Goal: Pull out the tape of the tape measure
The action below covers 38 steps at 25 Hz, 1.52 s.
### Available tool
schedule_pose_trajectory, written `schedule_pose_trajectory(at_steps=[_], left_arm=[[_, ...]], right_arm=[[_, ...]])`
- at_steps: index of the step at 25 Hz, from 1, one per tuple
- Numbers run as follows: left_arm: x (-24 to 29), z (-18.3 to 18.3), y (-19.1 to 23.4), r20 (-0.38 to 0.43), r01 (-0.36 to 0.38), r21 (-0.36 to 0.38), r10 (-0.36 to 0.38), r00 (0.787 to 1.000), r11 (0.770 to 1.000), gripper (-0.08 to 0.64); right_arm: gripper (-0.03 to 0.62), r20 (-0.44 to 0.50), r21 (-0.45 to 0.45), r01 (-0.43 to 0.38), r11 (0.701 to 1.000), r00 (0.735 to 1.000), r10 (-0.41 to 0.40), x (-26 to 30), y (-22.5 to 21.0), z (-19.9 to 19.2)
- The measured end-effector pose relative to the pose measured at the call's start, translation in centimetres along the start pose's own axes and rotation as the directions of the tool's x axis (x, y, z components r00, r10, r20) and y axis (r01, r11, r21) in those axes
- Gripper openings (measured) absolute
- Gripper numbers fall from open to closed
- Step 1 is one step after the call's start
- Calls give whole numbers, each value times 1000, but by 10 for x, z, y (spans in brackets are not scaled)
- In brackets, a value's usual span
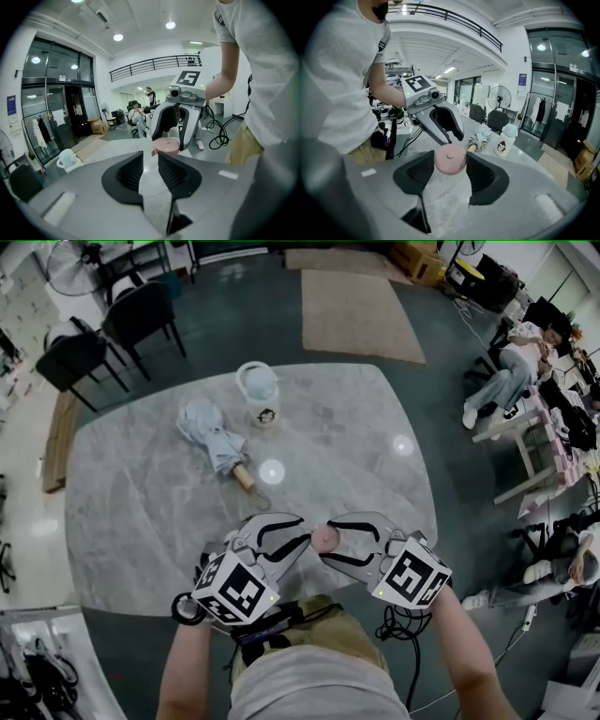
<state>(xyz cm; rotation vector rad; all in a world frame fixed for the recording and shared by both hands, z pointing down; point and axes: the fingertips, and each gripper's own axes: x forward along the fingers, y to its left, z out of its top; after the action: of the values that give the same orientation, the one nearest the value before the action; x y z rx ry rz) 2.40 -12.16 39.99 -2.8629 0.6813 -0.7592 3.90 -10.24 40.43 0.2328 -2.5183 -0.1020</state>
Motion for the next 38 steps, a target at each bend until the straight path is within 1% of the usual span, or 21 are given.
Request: schedule_pose_trajectory(at_steps=[4, 7, 11, 12, 18, 19, 23, 26, 29, 32, 36, 38], left_arm=[[0, -1, -5, -1, 32, 16, -32, 999, 999, 82], [1, 0, -9, -1, 52, 31, -52, 999, 998, 44], [0, 2, -8, 6, 35, 43, -36, 999, 998, 39], [0, 2, -7, 5, 33, 43, -33, 999, 999, 49], [1, -3, -11, -16, 70, 49, -70, 997, 996, 35], [1, -4, -12, -24, 72, 52, -71, 997, 996, 38], [2, -9, -12, -60, 74, 77, -69, 996, 994, 95], [2, -12, -17, -97, 112, 121, -100, 990, 986, 121], [3, -14, -25, -126, 158, 160, -139, 982, 974, 121], [4, -15, -30, -130, 176, 179, -154, 980, 968, 112], [2, -12, -32, -114, 169, 184, -150, 982, 968, 48], [1, -10, -30, -103, 158, 180, -141, 985, 971, 38]], right_arm=[[215, -22, -13, -19, 1000, 1000, 19, -1, 2, -3], [215, -26, -21, -30, 999, 999, 30, -1, 2, -3], [215, -28, -38, -54, 998, 998, 53, -2, 5, -2], [215, -28, -40, -57, 998, 998, 56, -2, 6, -1], [215, -35, -55, -69, 996, 997, 68, 0, 8, -3], [215, -40, -60, -74, 995, 997, 72, 0, 9, -3], [215, -62, -78, -102, 992, 993, 97, 1, 12, -5], [215, -69, -91, -118, 989, 991, 112, 2, 13, -5], [215, -76, -108, -138, 984, 989, 130, 2, 15, -3], [215, -91, -129, -159, 979, 985, 147, 1, 17, -5], [215, -105, -136, -159, 978, 984, 145, 0, 16, -7], [215, -105, -134, -158, 978, 984, 144, 0, 17, -7]])
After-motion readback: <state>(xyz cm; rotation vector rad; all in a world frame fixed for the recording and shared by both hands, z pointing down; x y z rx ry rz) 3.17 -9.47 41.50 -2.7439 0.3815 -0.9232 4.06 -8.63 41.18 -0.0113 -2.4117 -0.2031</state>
